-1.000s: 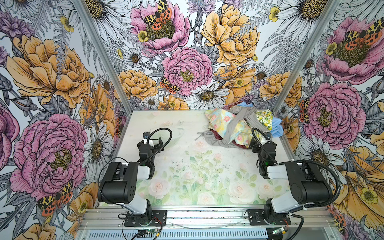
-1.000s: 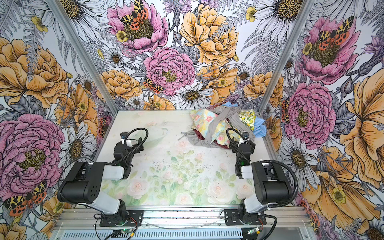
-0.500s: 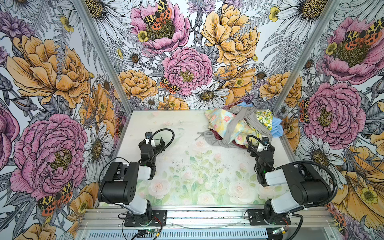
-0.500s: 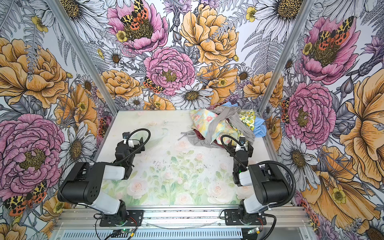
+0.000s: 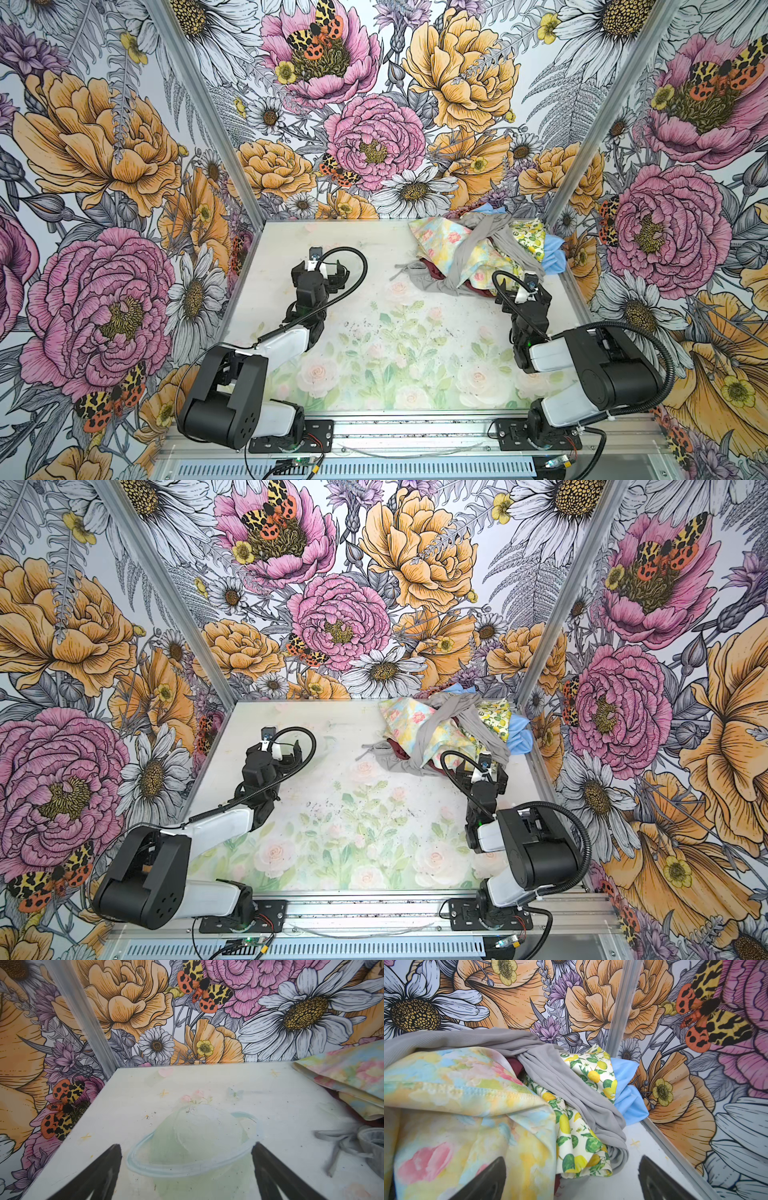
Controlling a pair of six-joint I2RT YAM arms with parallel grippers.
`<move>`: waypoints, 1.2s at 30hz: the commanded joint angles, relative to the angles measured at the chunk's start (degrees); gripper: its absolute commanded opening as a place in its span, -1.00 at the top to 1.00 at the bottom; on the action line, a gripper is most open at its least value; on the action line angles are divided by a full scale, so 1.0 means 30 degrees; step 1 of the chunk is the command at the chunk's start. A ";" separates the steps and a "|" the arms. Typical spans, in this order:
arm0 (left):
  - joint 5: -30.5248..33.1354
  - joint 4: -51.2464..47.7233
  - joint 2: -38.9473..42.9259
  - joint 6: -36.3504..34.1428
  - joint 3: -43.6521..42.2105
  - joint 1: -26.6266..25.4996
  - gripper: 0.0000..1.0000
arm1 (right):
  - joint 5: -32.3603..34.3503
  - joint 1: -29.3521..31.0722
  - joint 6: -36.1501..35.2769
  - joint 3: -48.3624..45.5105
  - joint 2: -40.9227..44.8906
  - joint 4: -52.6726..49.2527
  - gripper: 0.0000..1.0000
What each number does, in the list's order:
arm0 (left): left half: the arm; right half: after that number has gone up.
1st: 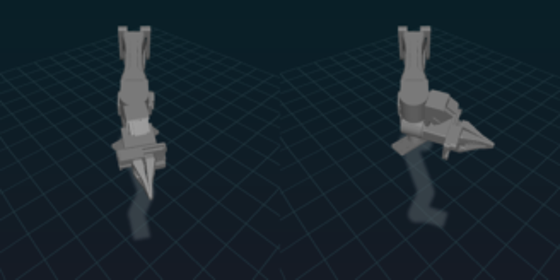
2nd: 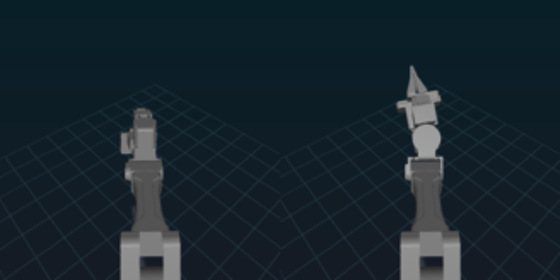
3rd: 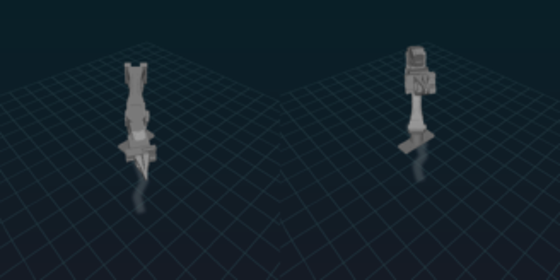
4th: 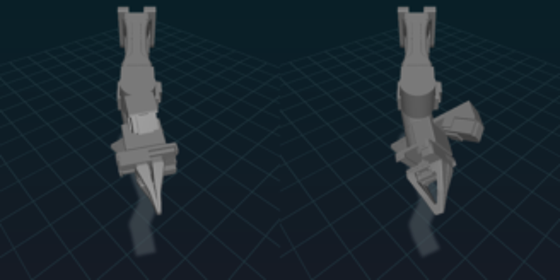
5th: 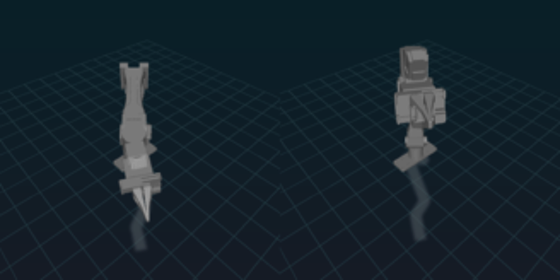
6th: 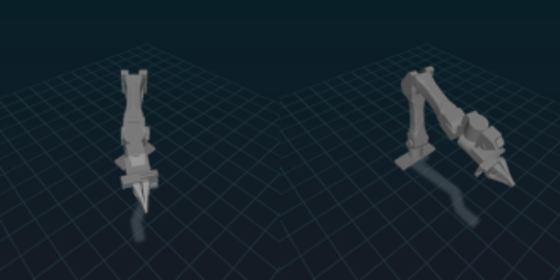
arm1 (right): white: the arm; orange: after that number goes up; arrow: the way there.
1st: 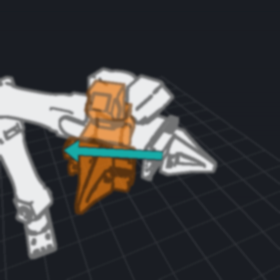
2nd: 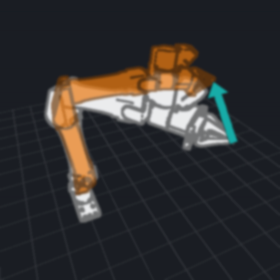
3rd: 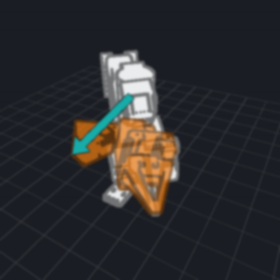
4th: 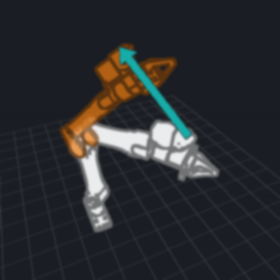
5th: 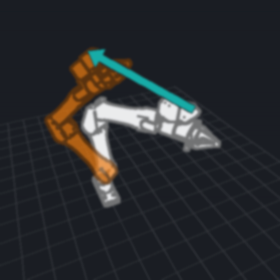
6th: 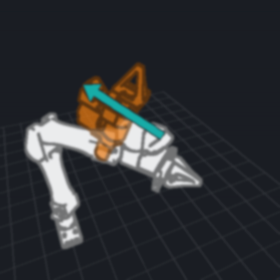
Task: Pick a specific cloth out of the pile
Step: 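Reach the right gripper toward the light blue shirt while the left advances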
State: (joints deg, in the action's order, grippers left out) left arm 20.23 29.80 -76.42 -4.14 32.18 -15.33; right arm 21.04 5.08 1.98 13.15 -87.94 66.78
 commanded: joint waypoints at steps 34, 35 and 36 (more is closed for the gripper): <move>-0.8674 -0.9556 -0.2465 0.5277 0.6842 -0.6198 -0.98 | 0.3080 0.1674 0.5502 1.6195 0.5934 -2.6399 -0.99; -0.8729 -0.9582 -0.2525 0.5252 0.6850 -0.6402 -0.97 | 0.2642 0.1543 0.5896 1.6388 0.5749 -2.6671 -0.98; -0.8797 -0.9572 -0.2533 0.5248 0.6879 -0.6635 -0.98 | 0.2026 0.1376 0.6356 1.6516 0.5578 -2.6887 -0.96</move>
State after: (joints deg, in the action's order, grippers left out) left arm -3.95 2.52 -83.99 12.93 51.31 -34.17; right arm 31.90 10.07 16.62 60.86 -69.56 -5.13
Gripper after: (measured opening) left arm 0.988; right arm 0.985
